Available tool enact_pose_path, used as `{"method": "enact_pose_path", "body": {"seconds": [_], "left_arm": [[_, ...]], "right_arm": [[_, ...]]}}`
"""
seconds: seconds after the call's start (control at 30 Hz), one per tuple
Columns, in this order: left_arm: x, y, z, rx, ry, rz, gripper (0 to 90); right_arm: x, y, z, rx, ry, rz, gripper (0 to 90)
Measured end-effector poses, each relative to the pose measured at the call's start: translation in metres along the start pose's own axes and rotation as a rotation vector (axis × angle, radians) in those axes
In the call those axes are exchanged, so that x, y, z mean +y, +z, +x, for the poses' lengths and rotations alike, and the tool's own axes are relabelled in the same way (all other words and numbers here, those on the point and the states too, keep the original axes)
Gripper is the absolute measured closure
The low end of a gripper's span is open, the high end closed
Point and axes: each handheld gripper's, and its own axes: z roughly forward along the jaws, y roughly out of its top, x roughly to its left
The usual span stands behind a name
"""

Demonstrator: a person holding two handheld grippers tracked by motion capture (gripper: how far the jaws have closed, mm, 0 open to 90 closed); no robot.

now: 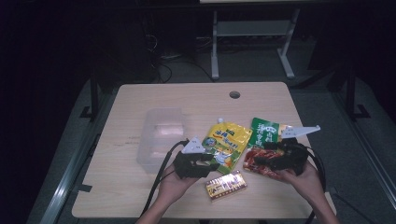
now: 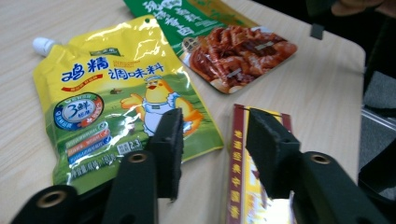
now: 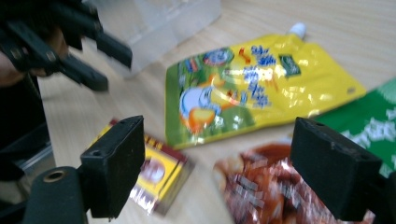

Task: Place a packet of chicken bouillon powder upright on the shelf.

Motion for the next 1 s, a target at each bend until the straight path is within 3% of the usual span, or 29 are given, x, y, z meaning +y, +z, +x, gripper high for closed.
{"method": "enact_pose_path", "body": {"seconds": [0.13, 0.2, 0.33, 0.47, 0.73, 0.9, 1.0], "left_arm": [[0.008, 0.01, 0.002, 0.018, 0.01, 0.033, 71.4], [0.011, 0.014, 0.004, 0.023, 0.008, 0.051, 72.0], [0.014, 0.022, 0.006, 0.021, -0.007, 0.046, 77.7], [0.016, 0.03, 0.01, 0.067, 0.009, 0.078, 85.9], [0.013, 0.047, 0.017, 0.151, 0.001, 0.165, 89.6], [0.012, 0.058, 0.015, 0.198, 0.008, 0.214, 89.6], [0.011, 0.061, 0.016, 0.202, 0.001, 0.243, 89.6]], "right_arm": [[0.021, 0.012, -0.01, 0.001, 0.018, 0.021, 19.0], [0.031, 0.018, -0.015, 0.006, 0.028, 0.037, 19.6], [0.05, 0.03, -0.021, -0.006, 0.041, 0.069, 19.8], [0.059, 0.042, -0.026, -0.019, 0.064, 0.093, 21.6], [0.05, 0.067, -0.055, -0.022, 0.184, 0.143, 28.7], [0.039, 0.075, -0.07, -0.019, 0.255, 0.16, 31.8], [0.036, 0.075, -0.075, -0.025, 0.276, 0.164, 34.3]]}}
